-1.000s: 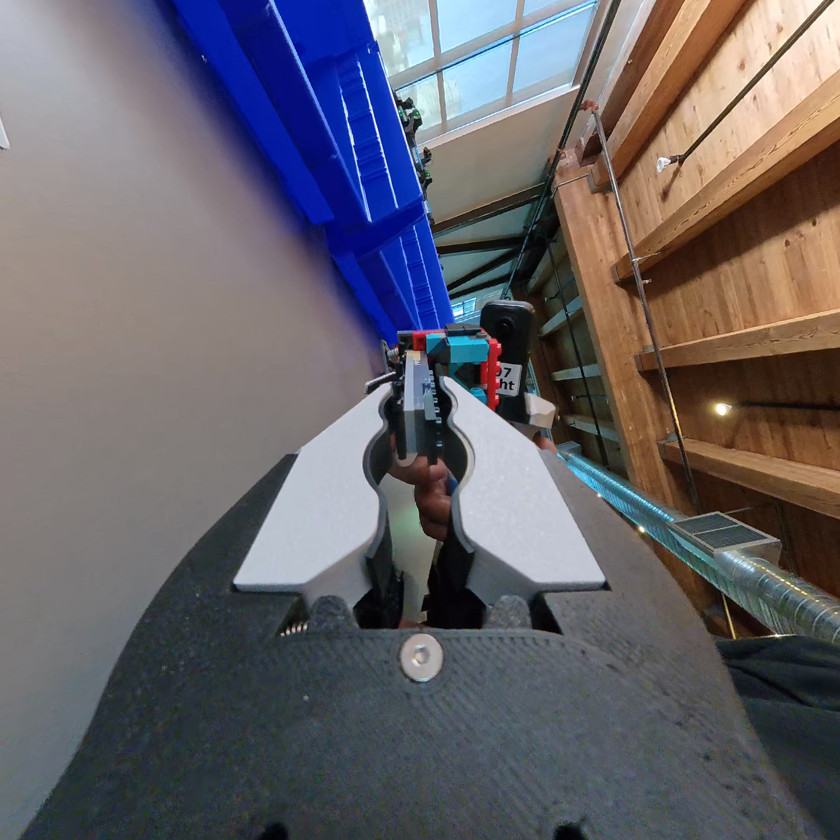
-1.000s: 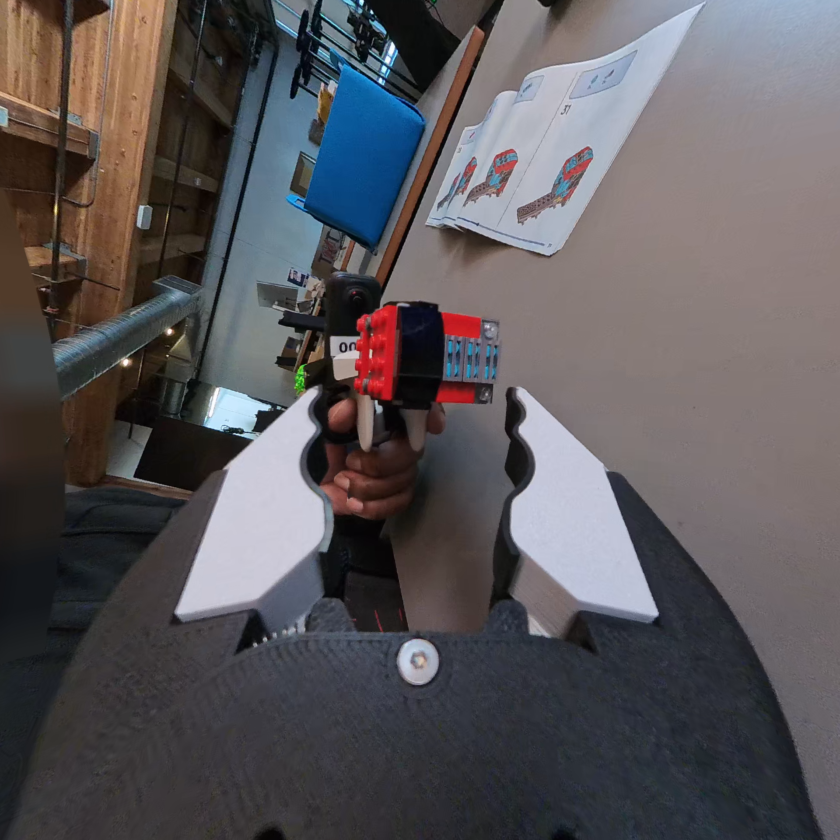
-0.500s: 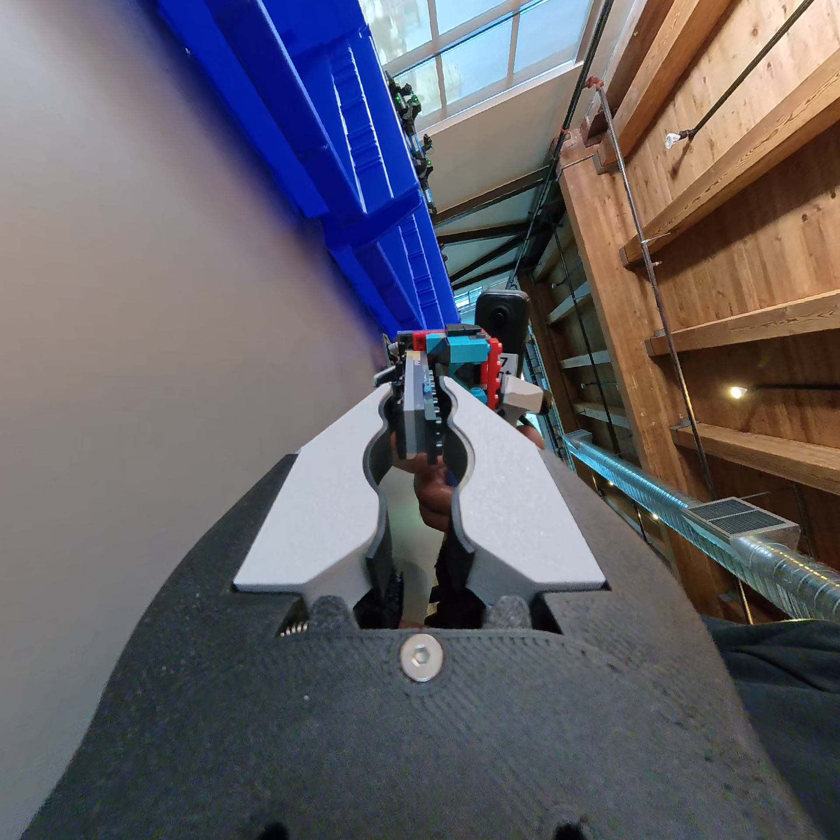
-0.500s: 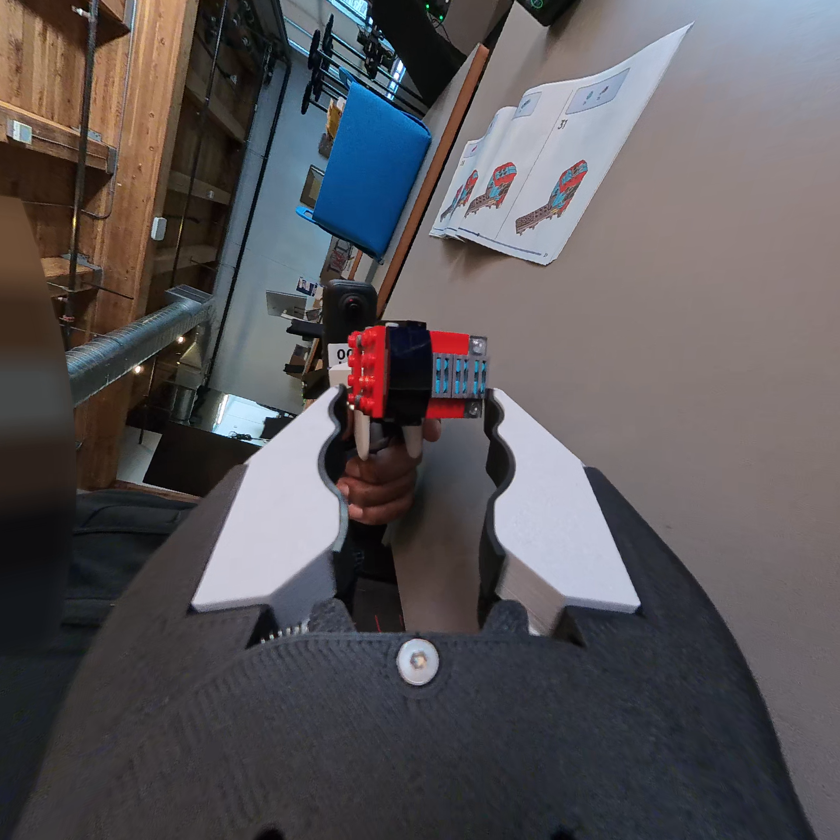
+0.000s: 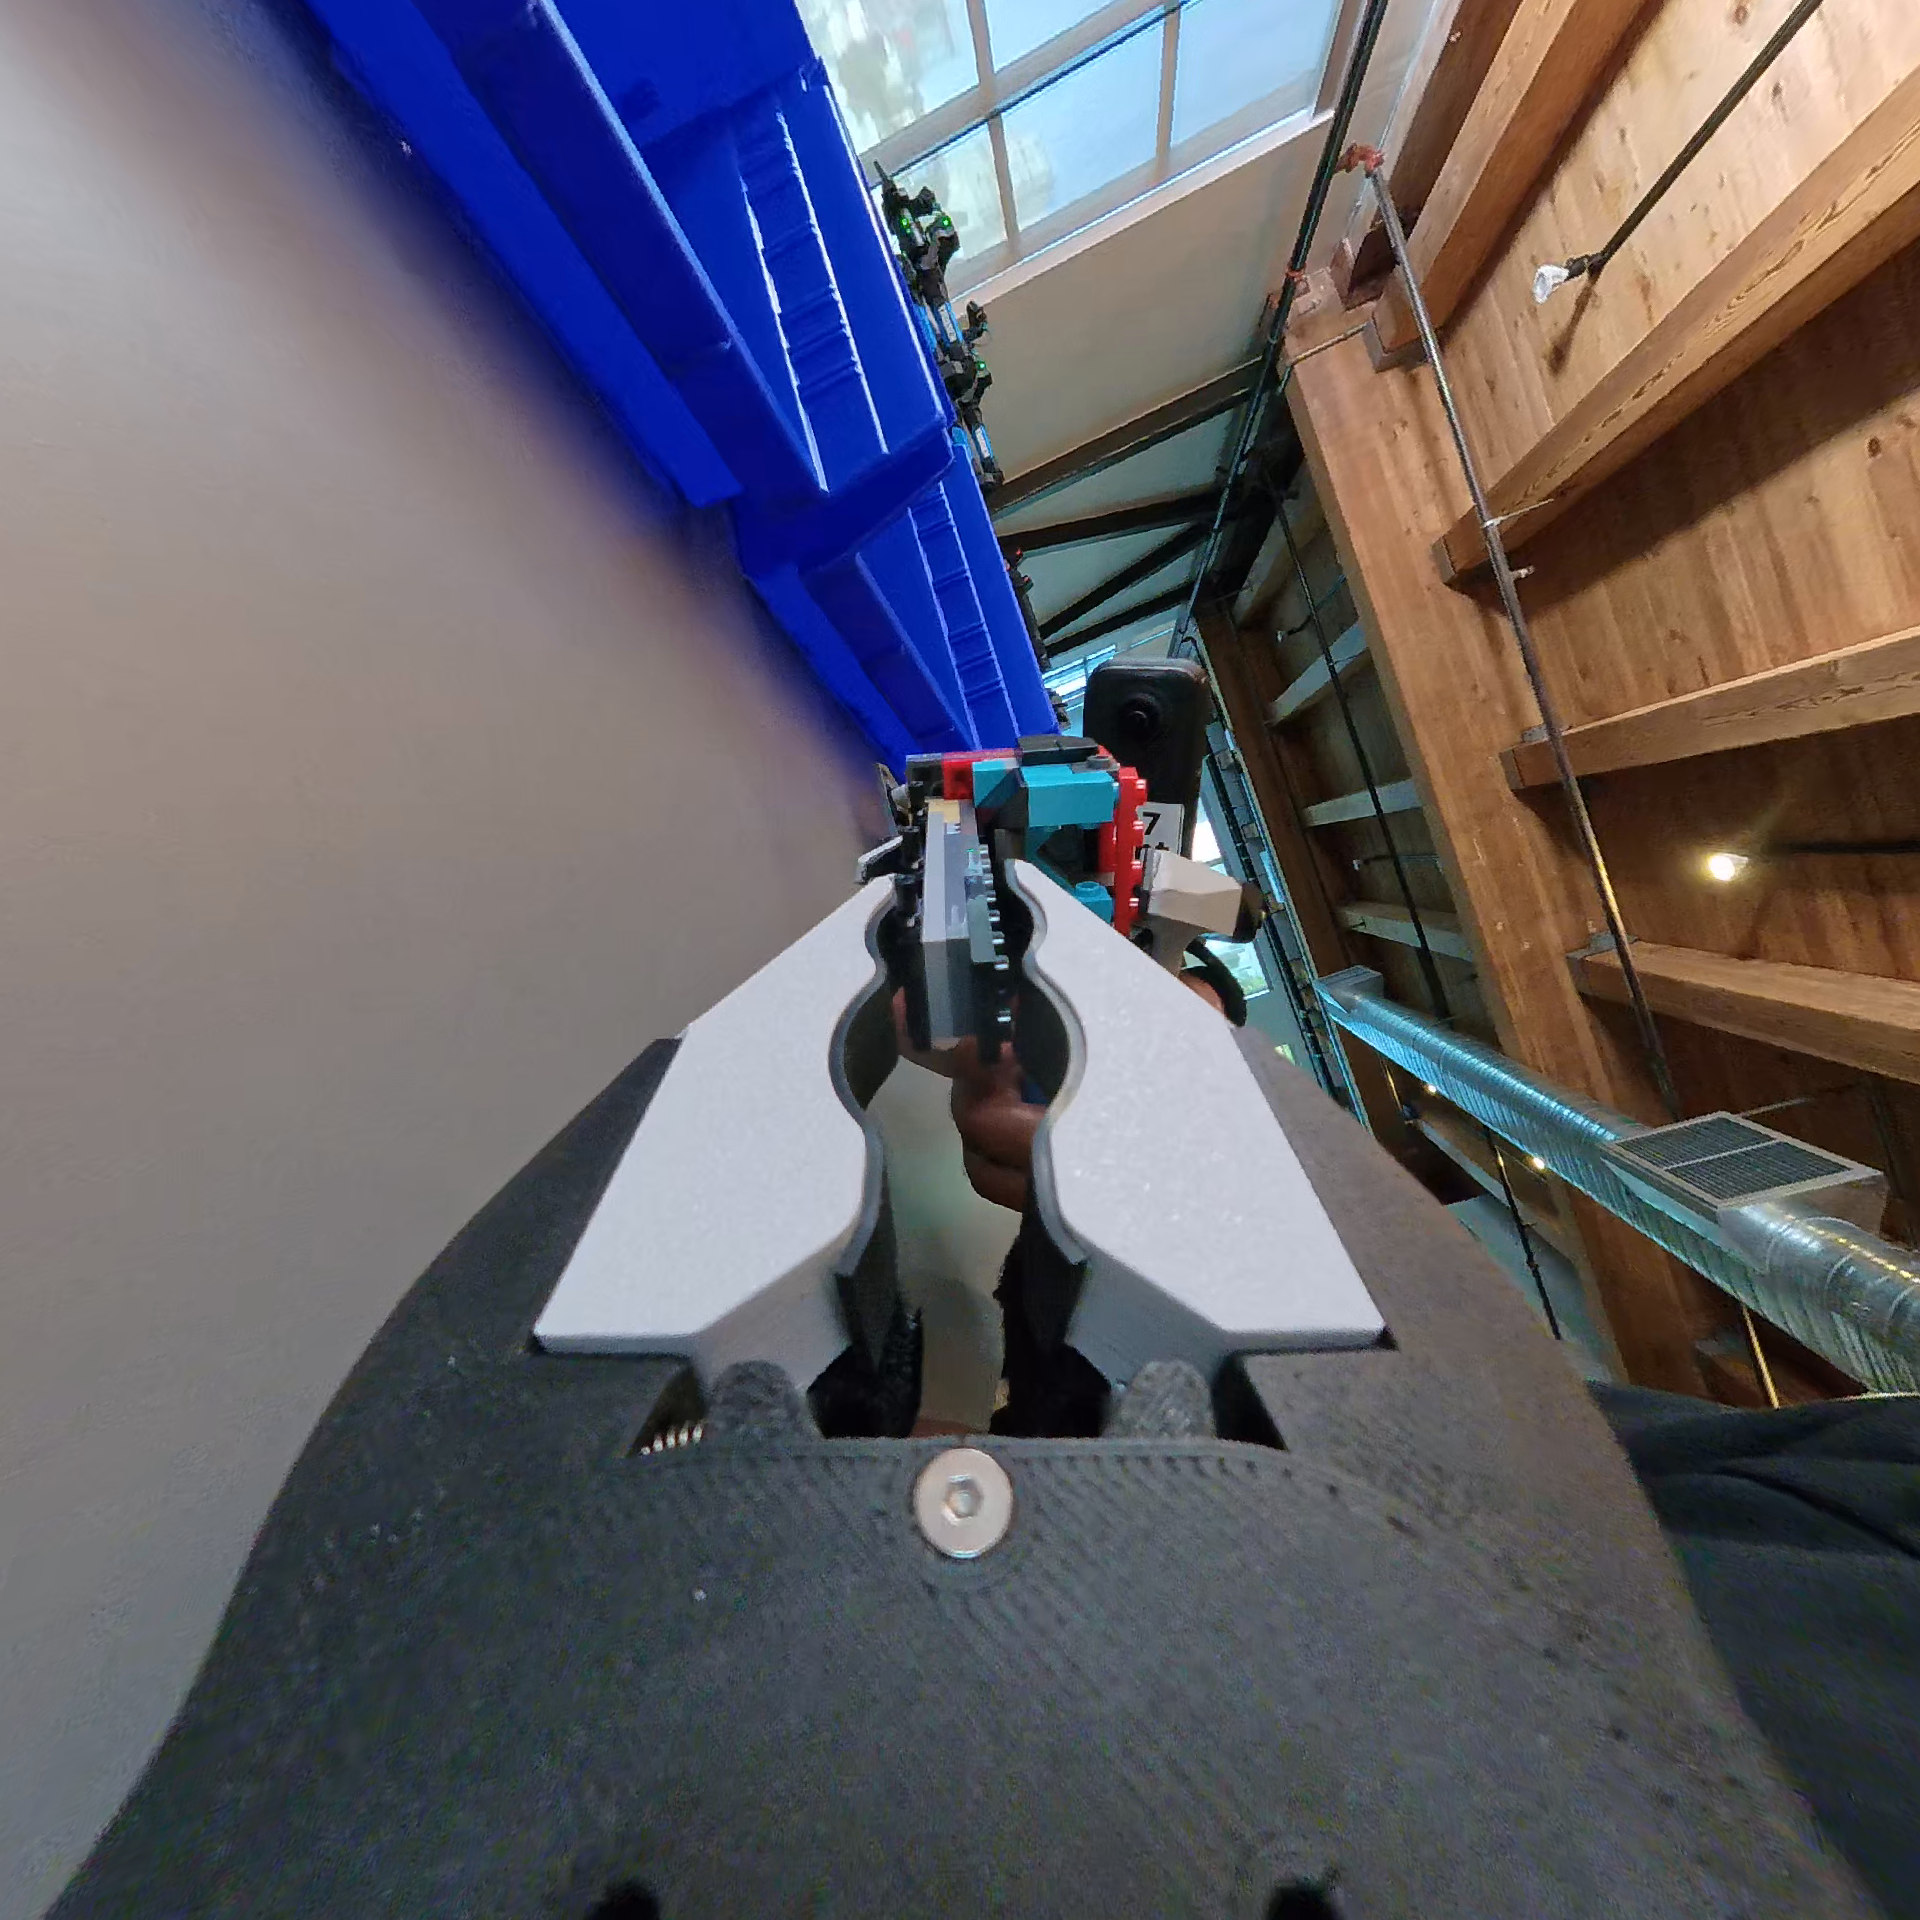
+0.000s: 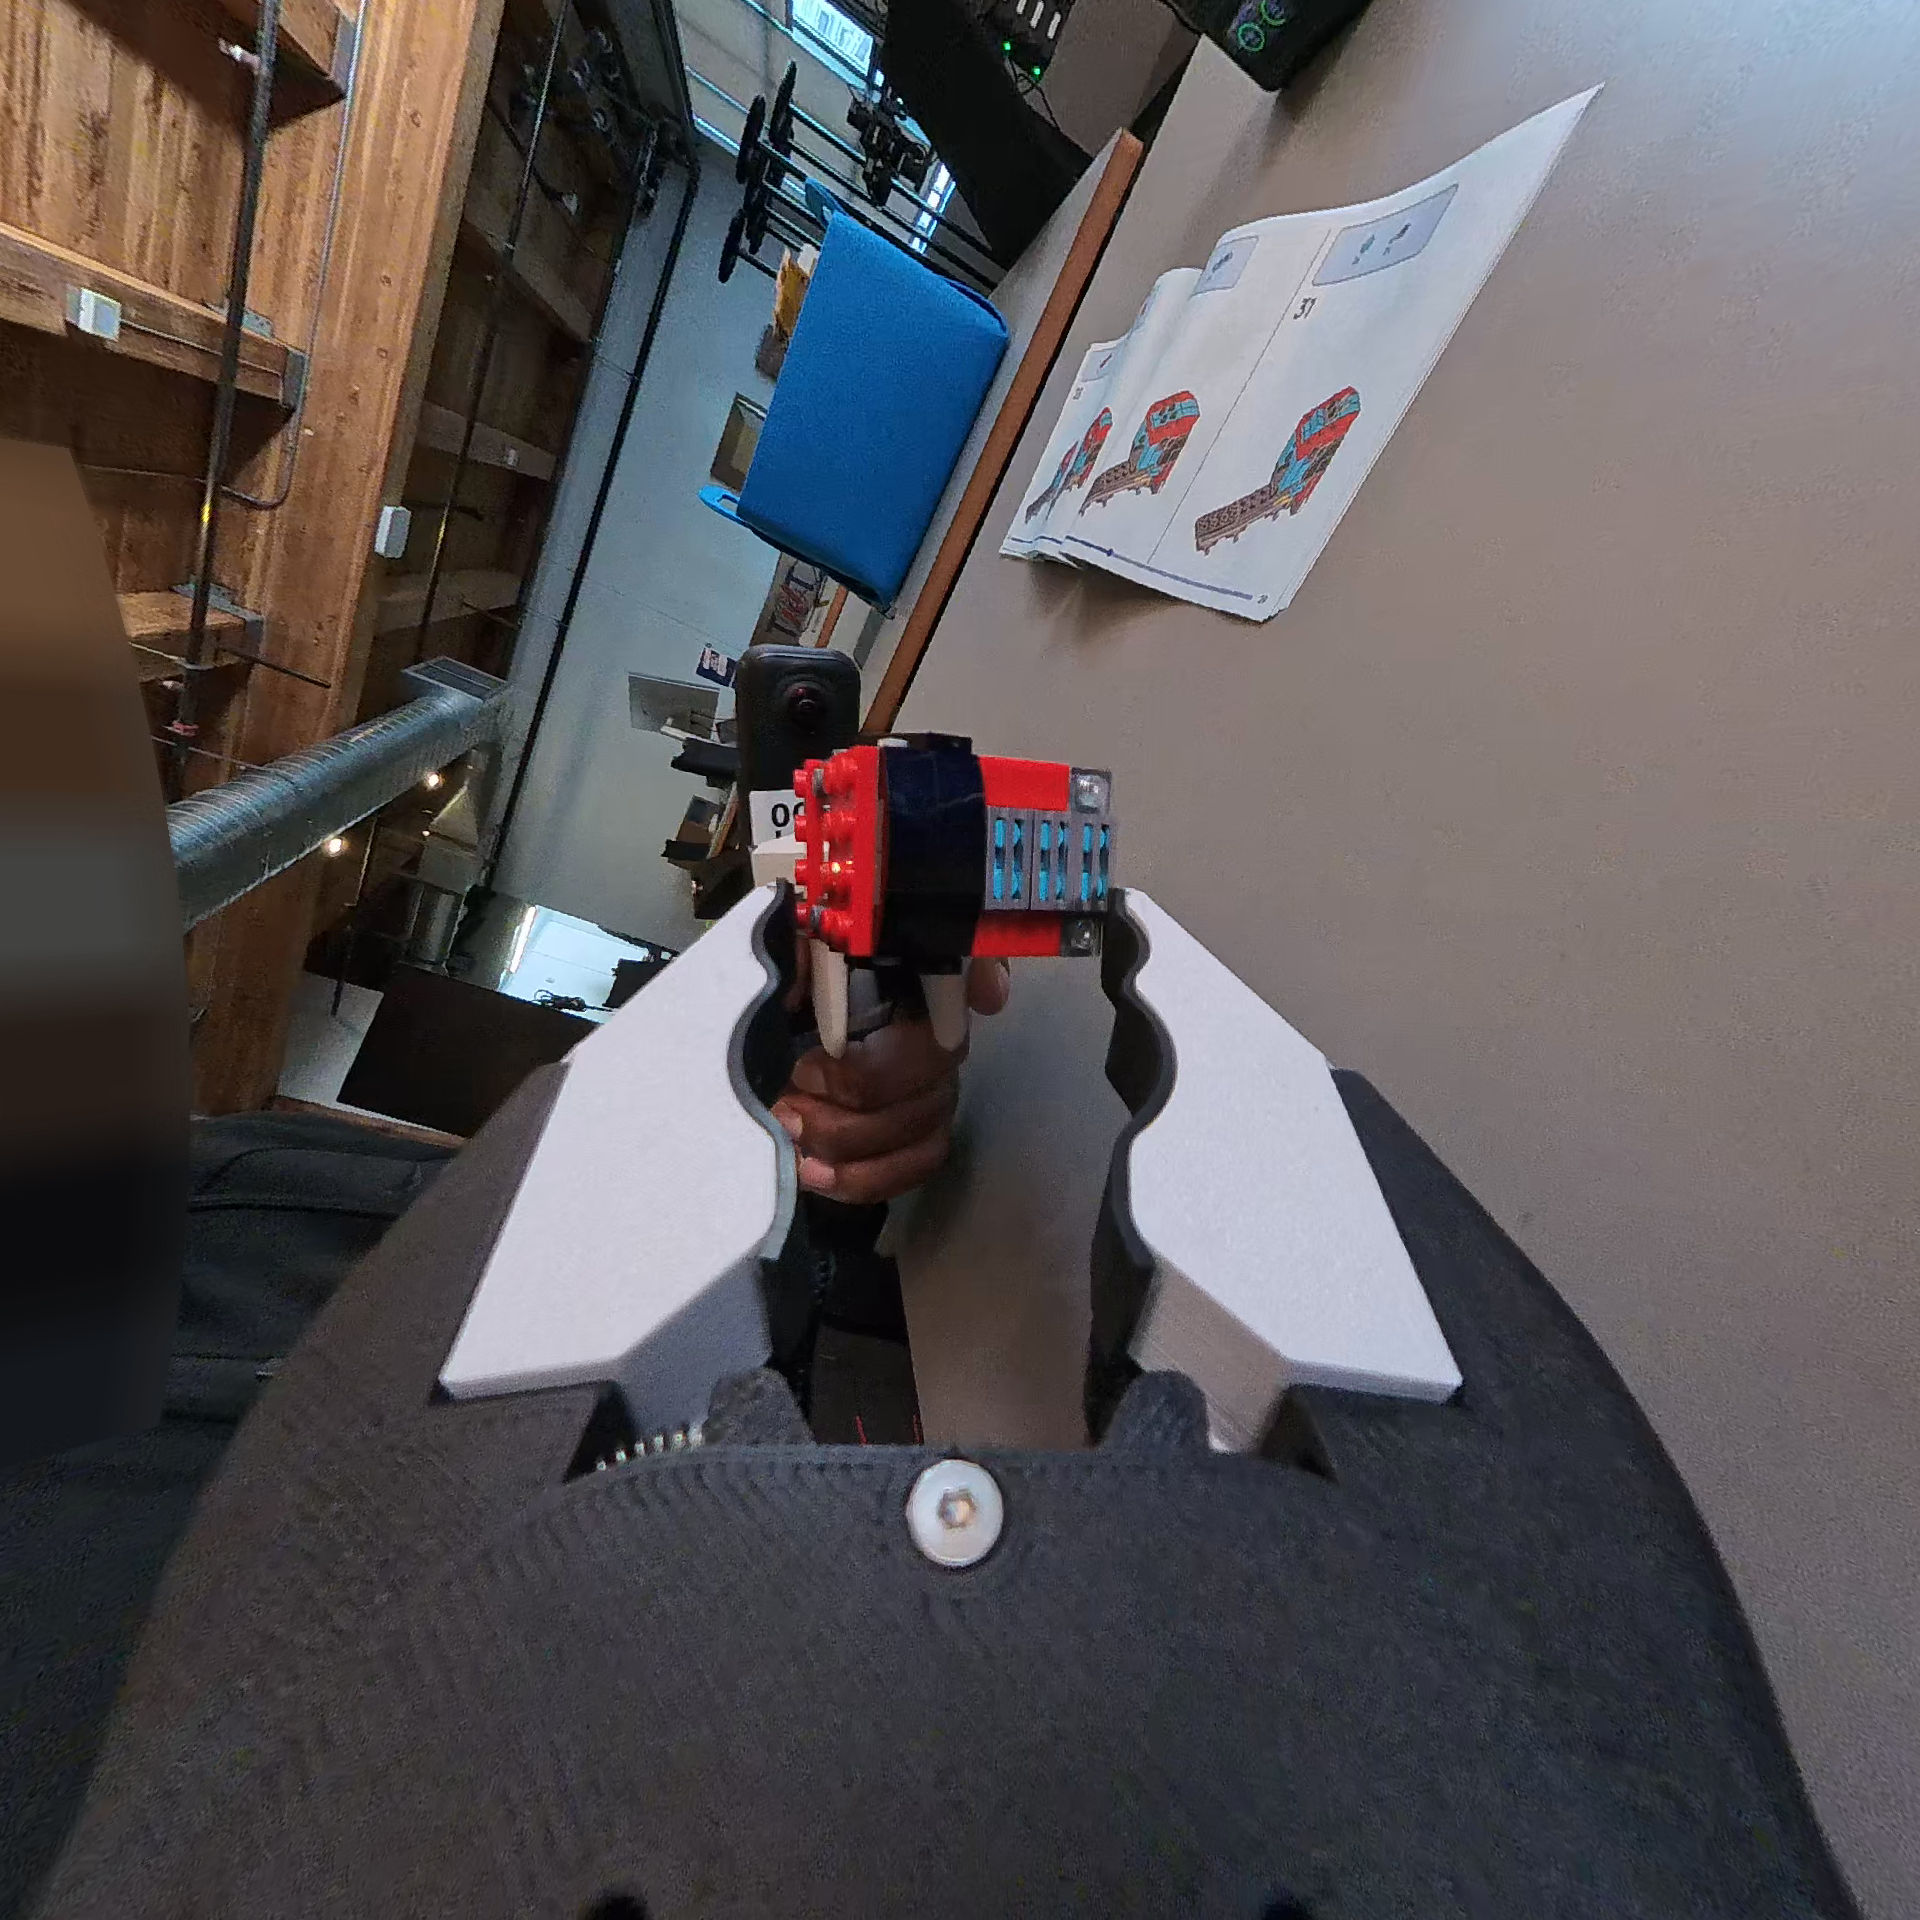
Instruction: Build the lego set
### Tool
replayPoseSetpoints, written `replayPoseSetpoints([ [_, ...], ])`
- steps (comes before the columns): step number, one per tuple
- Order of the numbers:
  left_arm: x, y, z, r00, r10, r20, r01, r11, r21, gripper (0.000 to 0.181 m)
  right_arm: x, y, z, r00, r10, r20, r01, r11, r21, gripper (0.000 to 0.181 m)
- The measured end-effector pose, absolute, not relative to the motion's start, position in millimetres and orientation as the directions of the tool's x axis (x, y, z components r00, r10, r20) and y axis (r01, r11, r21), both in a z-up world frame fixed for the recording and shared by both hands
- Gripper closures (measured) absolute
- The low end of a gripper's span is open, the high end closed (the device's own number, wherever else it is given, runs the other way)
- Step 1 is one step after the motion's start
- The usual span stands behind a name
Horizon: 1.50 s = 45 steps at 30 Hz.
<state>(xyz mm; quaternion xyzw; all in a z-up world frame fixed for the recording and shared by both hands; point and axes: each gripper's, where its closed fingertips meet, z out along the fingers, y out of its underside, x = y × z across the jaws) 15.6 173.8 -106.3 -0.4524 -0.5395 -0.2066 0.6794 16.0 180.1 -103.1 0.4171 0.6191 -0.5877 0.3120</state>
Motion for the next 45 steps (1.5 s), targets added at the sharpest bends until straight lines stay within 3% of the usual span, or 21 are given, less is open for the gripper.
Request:
replayPoseSetpoints([
  [29, 17, 173, -98, 0.366, 0.188, 0.911, 0.754, 0.515, -0.409, 0.166, 16, 180, -95, -0.497, 0.15, -0.855, 0.859, -0.053, -0.509, 0.125],
  [35, 15, 169, -94, 0.37, 0.166, 0.914, 0.743, 0.537, -0.399, 0.166, 15, 180, -91, -0.508, 0.127, -0.852, 0.853, -0.064, -0.518, 0.117],
  [38, 16, 167, -90, 0.404, 0.164, 0.9, 0.735, 0.528, -0.426, 0.166, 14, 185, -88, -0.537, 0.141, -0.832, 0.835, -0.054, -0.548, 0.104],
  [45, 30, 171, -74, 0.549, 0.149, 0.823, 0.708, 0.441, -0.552, 0.166, 27, 182, -64, -0.664, 0.109, -0.74, 0.747, 0.066, -0.661, 0.1],
])
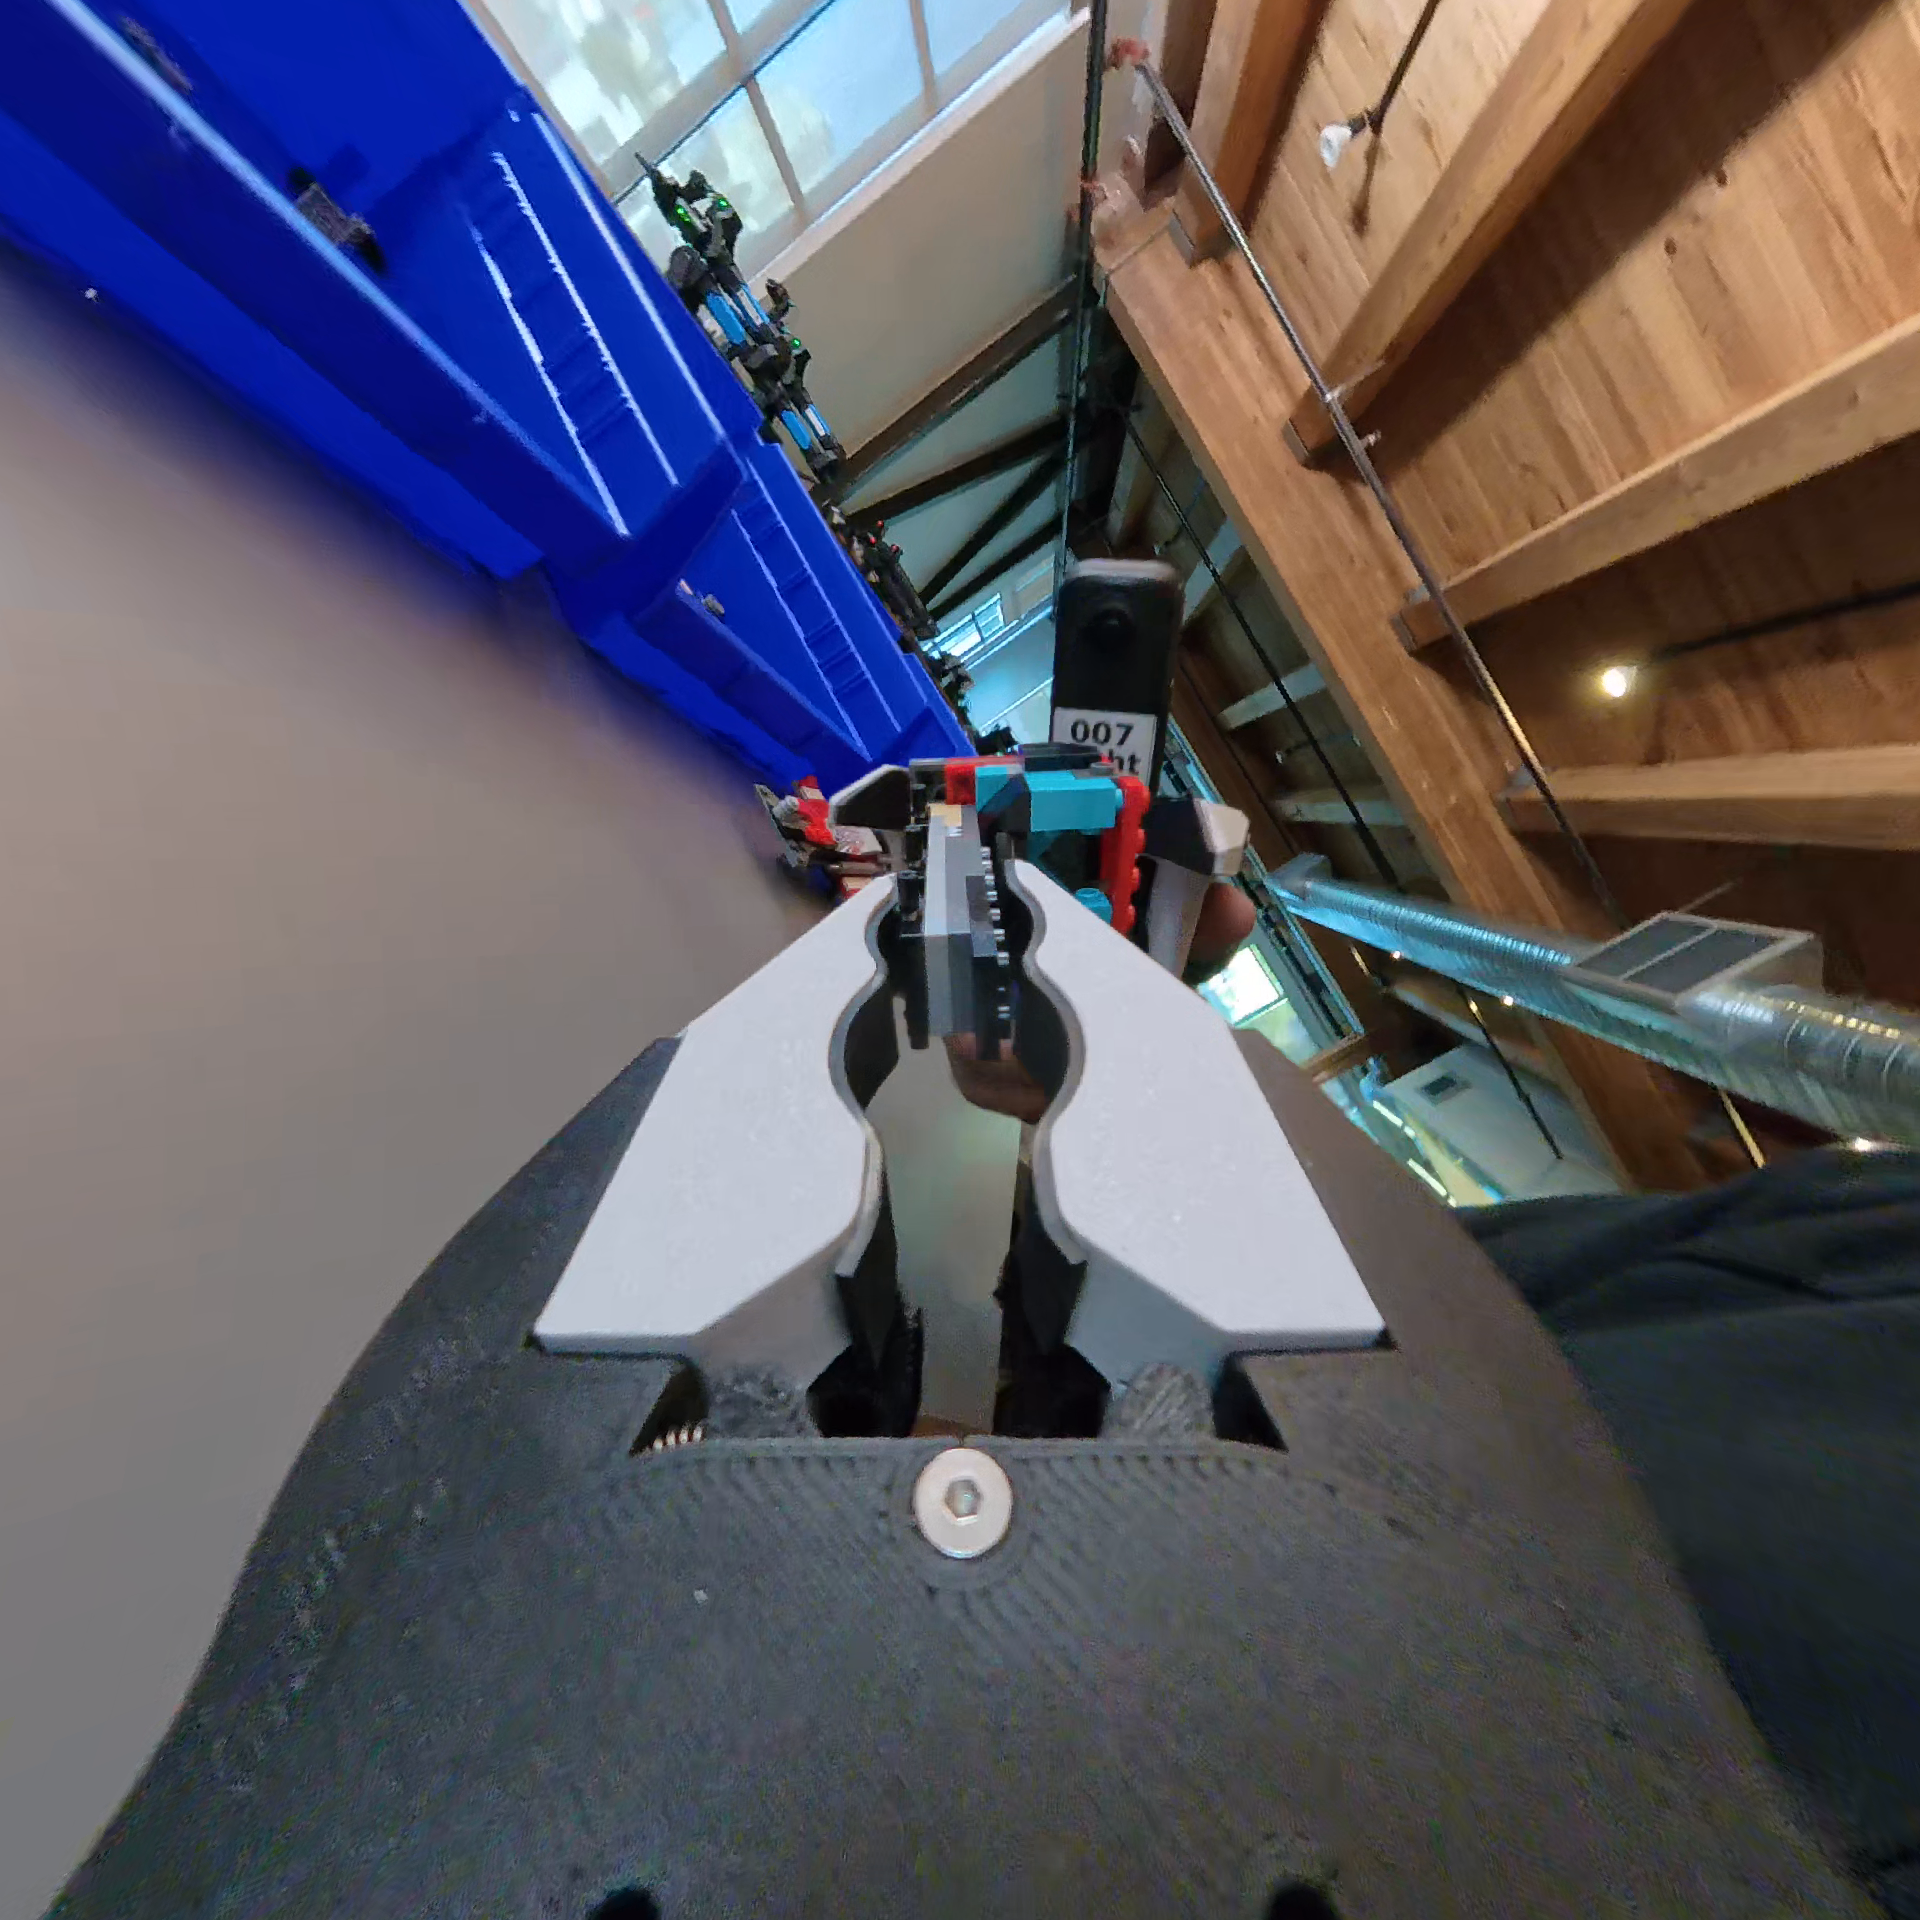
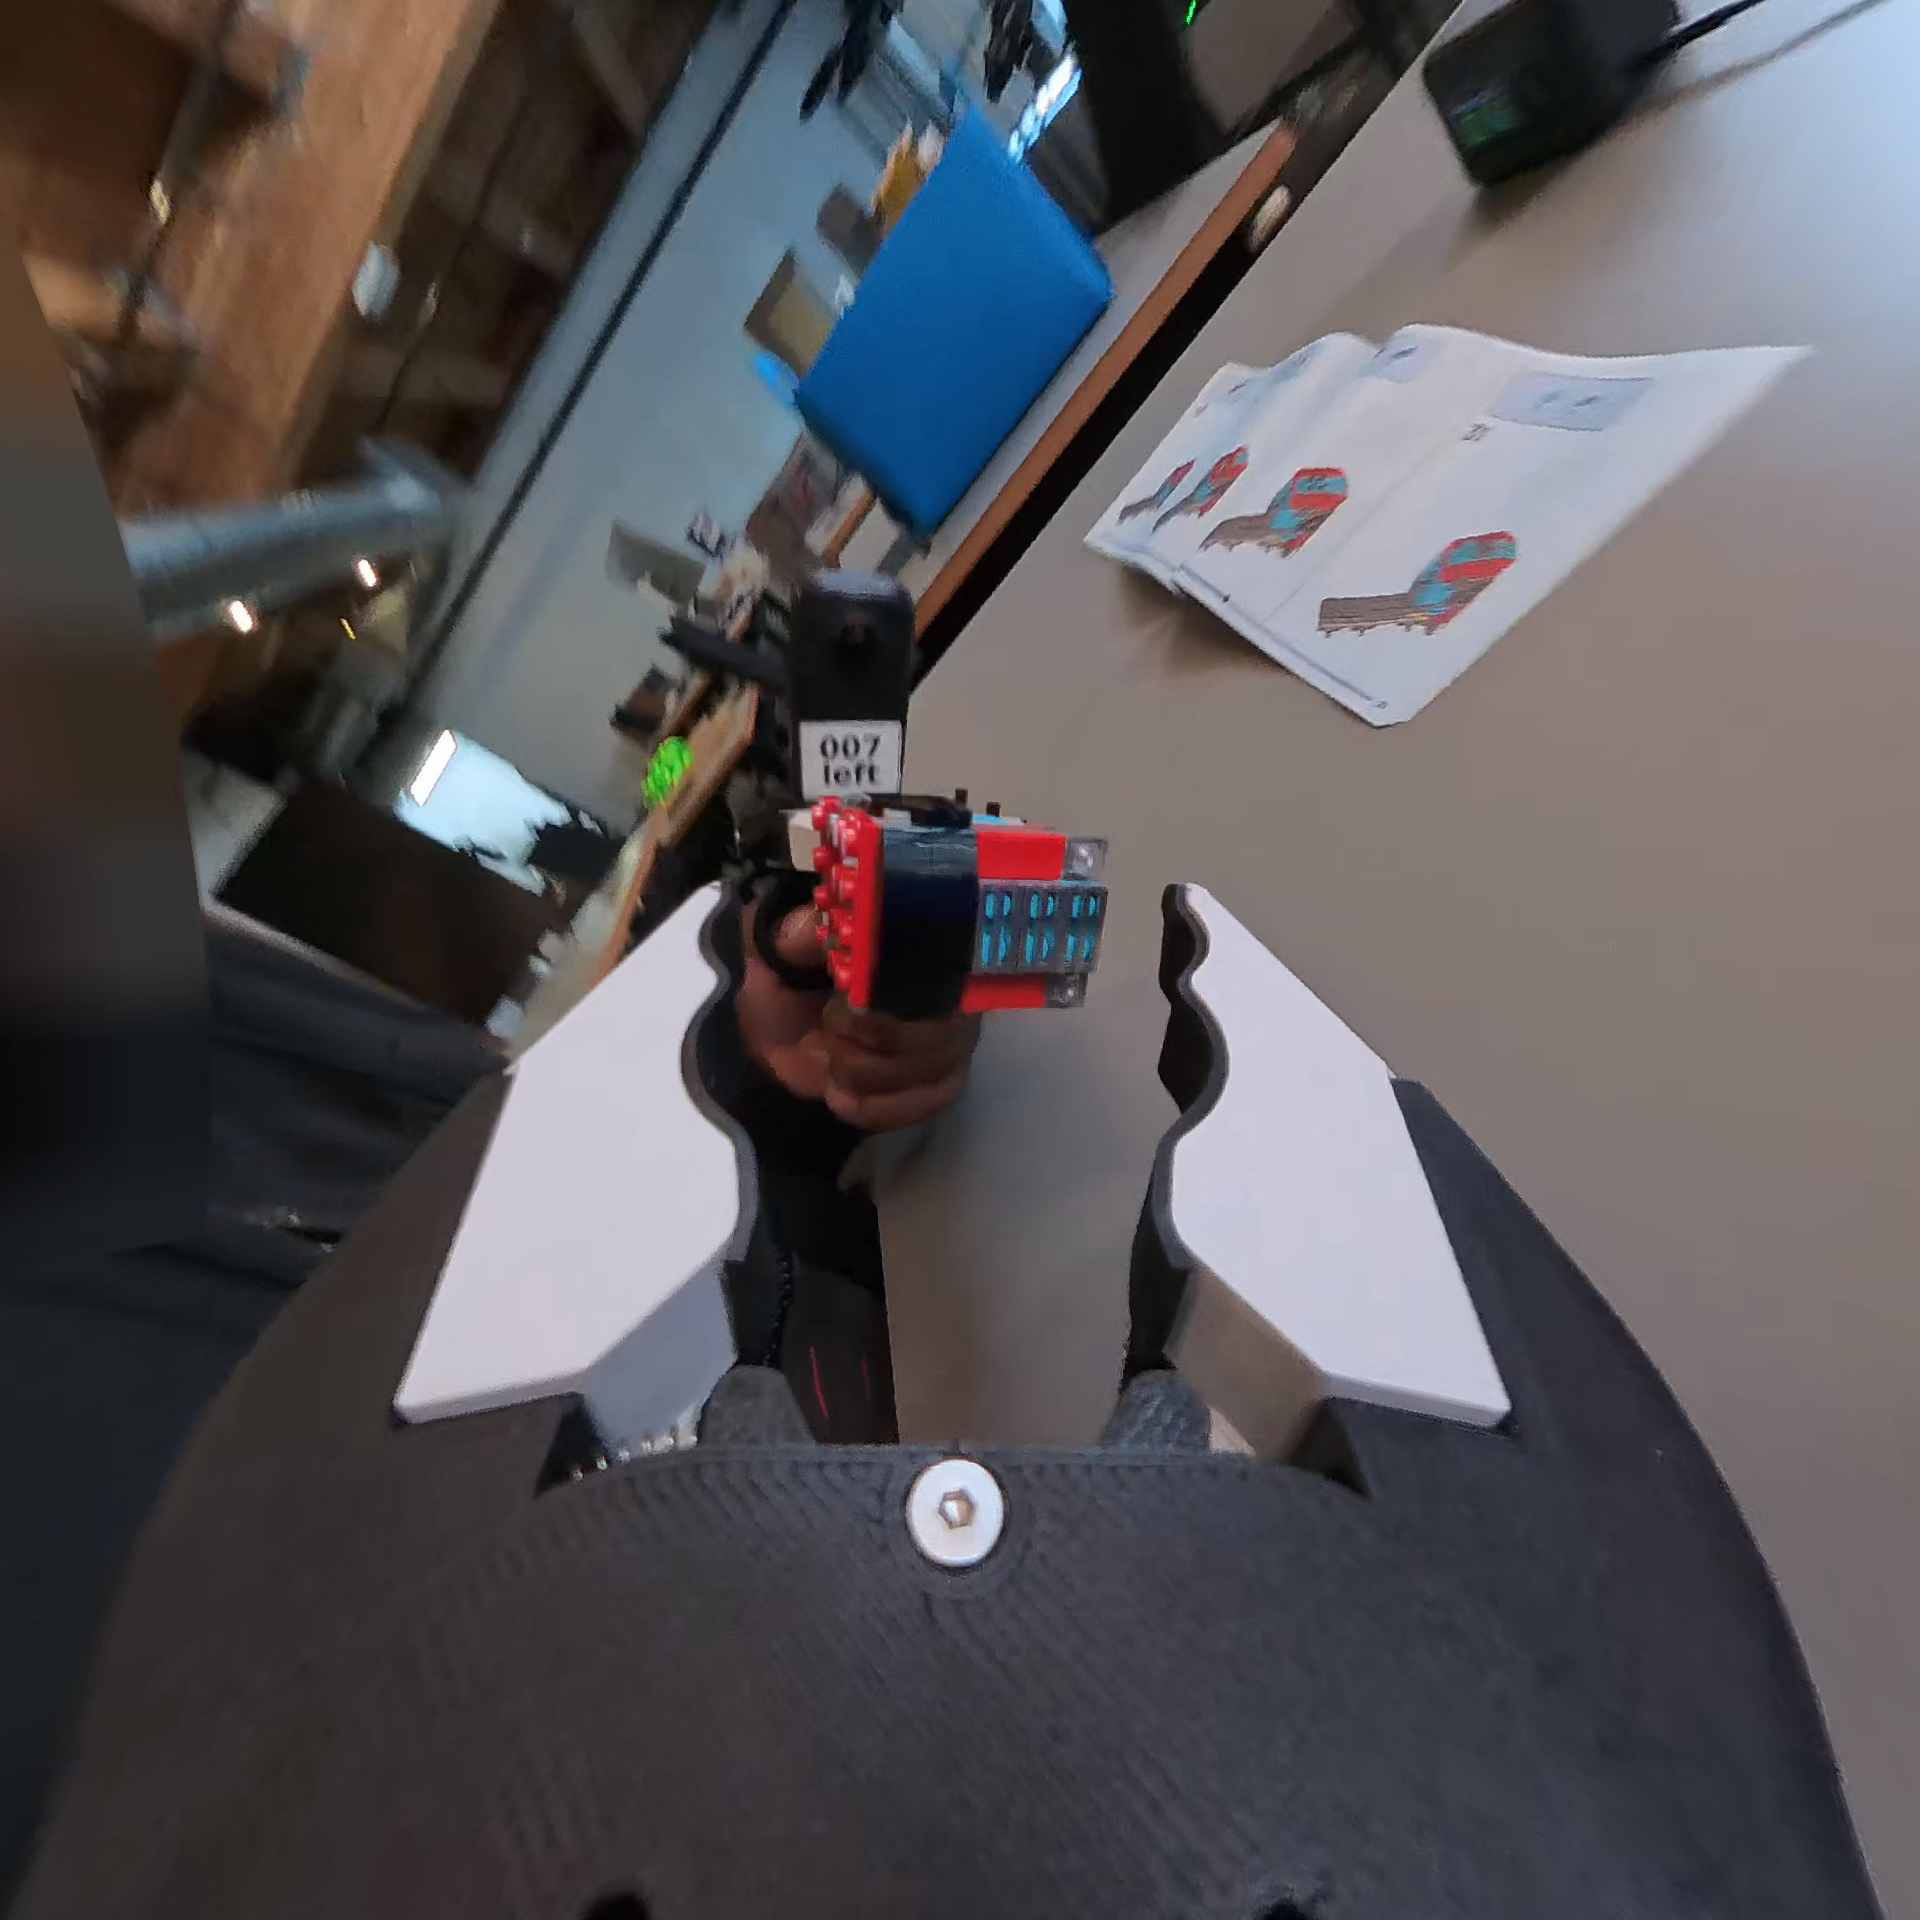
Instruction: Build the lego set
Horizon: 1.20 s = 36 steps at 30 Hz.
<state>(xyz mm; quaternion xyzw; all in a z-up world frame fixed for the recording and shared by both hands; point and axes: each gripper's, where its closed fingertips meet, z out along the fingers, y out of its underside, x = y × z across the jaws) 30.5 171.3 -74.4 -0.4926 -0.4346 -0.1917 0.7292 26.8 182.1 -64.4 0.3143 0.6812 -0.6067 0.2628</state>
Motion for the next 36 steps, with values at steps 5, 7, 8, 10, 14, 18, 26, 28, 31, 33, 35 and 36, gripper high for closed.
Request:
replayPoseSetpoints([
  [5, 39, 175, -72, 0.609, 0.165, 0.776, 0.685, 0.384, -0.619, 0.166, 33, 178, -61, -0.699, 0.098, -0.709, 0.715, 0.127, -0.687, 0.105],
  [7, 40, 176, -72, 0.621, 0.172, 0.765, 0.679, 0.37, -0.635, 0.166, 35, 178, -61, -0.705, 0.093, -0.703, 0.708, 0.139, -0.692, 0.108],
  [8, 41, 177, -72, 0.628, 0.178, 0.757, 0.674, 0.361, -0.644, 0.166, 36, 178, -61, -0.706, 0.088, -0.702, 0.707, 0.145, -0.693, 0.111],
  [10, 43, 178, -73, 0.645, 0.191, 0.74, 0.664, 0.341, -0.666, 0.166, 36, 179, -62, -0.709, 0.083, -0.7, 0.704, 0.148, -0.695, 0.115],
  [14, 46, 180, -71, 0.672, 0.198, 0.714, 0.644, 0.32, -0.695, 0.166, 41, 180, -61, -0.715, 0.056, -0.697, 0.696, 0.16, -0.7, 0.123],
  [18, 47, 182, -72, 0.677, 0.206, 0.706, 0.64, 0.309, -0.704, 0.166, 44, 180, -61, -0.713, 0.045, -0.7, 0.696, 0.168, -0.698, 0.124],
  [26, 45, 186, -79, 0.626, 0.191, 0.756, 0.691, 0.314, -0.651, 0.166, 40, 189, -72, -0.658, 0.066, -0.75, 0.752, 0.117, -0.649, 0.12],
  [28, 44, 184, -76, 0.637, 0.194, 0.746, 0.676, 0.325, -0.661, 0.166, 42, 190, -71, -0.653, 0.067, -0.754, 0.756, 0.108, -0.645, 0.12],
  [31, 41, 182, -74, 0.635, 0.196, 0.747, 0.667, 0.349, -0.658, 0.166, 43, 189, -67, -0.654, 0.074, -0.753, 0.756, 0.089, -0.648, 0.119],
  [33, 41, 181, -73, 0.642, 0.197, 0.741, 0.659, 0.353, -0.664, 0.166, 44, 189, -66, -0.656, 0.079, -0.75, 0.754, 0.079, -0.652, 0.119],
  [35, 41, 180, -72, 0.656, 0.206, 0.726, 0.643, 0.353, -0.68, 0.166, 45, 188, -65, -0.656, 0.077, -0.75, 0.754, 0.074, -0.652, 0.119],
  [36, 42, 180, -70, 0.663, 0.211, 0.719, 0.634, 0.353, -0.688, 0.166, 46, 188, -65, -0.657, 0.076, -0.75, 0.754, 0.075, -0.653, 0.119],
])
